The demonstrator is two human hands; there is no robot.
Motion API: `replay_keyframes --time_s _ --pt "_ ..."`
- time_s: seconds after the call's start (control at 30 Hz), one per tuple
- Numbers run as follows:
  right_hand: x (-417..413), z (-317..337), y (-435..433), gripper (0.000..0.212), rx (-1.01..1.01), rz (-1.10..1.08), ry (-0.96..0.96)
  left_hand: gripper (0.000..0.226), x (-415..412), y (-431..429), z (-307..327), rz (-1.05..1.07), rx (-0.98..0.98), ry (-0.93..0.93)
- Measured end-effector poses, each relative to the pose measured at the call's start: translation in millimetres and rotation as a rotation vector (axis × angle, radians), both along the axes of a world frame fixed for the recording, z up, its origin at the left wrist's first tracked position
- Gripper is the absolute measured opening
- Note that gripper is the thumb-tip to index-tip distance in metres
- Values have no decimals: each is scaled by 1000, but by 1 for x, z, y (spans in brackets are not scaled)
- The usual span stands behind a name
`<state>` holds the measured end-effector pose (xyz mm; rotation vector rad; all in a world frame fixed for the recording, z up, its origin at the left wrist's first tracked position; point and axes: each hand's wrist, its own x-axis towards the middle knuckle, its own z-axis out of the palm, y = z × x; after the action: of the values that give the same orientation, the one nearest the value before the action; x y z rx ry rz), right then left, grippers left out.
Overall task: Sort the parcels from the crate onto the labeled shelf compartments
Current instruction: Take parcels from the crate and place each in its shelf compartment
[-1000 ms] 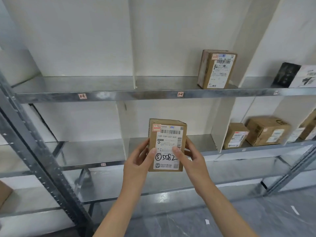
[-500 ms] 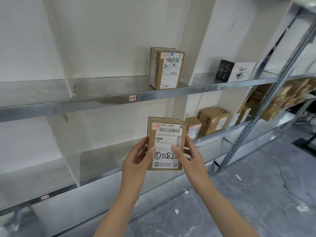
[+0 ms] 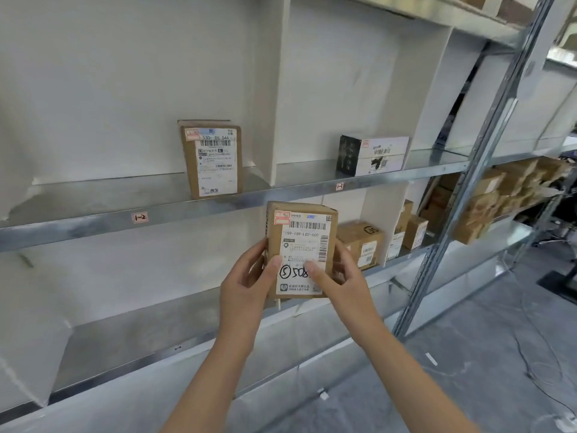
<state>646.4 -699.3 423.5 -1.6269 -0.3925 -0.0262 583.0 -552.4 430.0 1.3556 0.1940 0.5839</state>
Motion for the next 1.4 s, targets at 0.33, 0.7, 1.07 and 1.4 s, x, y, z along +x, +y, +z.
replay_keyframes --time_s 0.33,0.7,1.07,1.4 --pt "105 51 -84 55 -5 117 -201 38 80 -95 48 106 100 -200" --pt "191 96 -62 49 69 234 -325 45 154 -84 92 153 182 -312" --pt "292 82 -6 53 4 314 -351 49 256 -36 67 236 239 -307" --pt "332 63 9 67 -8 405 -411 44 281 -22 55 297 326 -263"
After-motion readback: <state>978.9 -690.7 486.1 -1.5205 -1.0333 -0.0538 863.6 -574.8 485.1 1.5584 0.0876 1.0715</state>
